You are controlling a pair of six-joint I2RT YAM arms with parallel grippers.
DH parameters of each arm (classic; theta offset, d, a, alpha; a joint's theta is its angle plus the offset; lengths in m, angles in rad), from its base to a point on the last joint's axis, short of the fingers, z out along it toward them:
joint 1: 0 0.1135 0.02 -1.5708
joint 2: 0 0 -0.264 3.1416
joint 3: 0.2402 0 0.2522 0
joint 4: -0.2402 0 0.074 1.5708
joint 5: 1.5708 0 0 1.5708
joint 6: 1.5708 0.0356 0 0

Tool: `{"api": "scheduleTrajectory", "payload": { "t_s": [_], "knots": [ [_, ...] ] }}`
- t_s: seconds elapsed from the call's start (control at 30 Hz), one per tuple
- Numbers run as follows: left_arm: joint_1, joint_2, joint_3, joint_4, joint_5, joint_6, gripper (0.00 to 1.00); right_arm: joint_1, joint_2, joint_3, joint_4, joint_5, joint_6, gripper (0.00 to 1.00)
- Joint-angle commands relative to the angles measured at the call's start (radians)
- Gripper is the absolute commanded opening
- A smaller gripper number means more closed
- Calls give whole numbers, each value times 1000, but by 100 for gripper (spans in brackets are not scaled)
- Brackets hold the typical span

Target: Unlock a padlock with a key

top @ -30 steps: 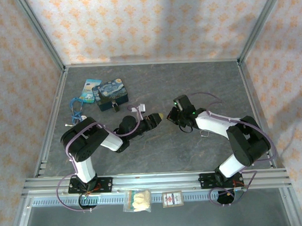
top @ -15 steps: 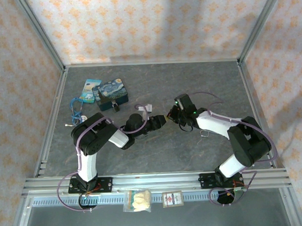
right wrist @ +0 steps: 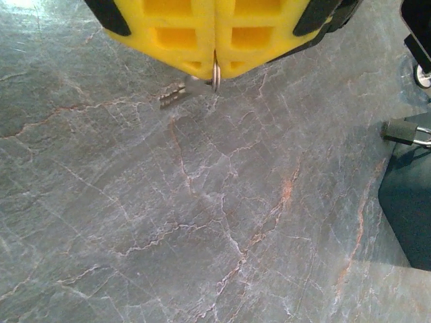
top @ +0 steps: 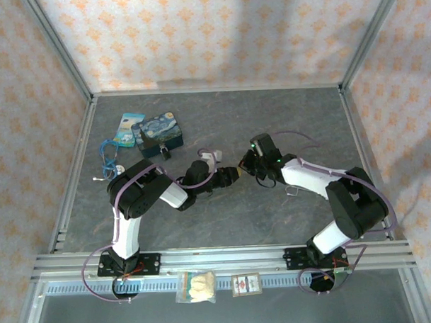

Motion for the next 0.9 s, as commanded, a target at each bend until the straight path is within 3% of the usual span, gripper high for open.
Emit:
{"api": "scheduleTrajectory", "payload": {
  "t_s": [0.0, 0.23, 0.5, 0.7, 0.87],
  "knots": [
    [-6, 8, 37, -30, -10, 61, 36, -2, -28, -12, 3, -7, 7, 0],
    [-7, 23, 81, -48, 2, 88, 35, -3, -15, -10, 9, -27, 8, 0],
    [1, 0, 79, -29, 29, 85, 4, -3, -9, -8, 7, -27, 0, 0],
    [2, -68, 65, -81, 51, 68, 0, -4, 1, 27, -10, -1, -33, 0],
    [31, -110, 23, -76, 110, 16, 0, -22, -29, 80, -52, 25, -126, 34]
  ]
}}
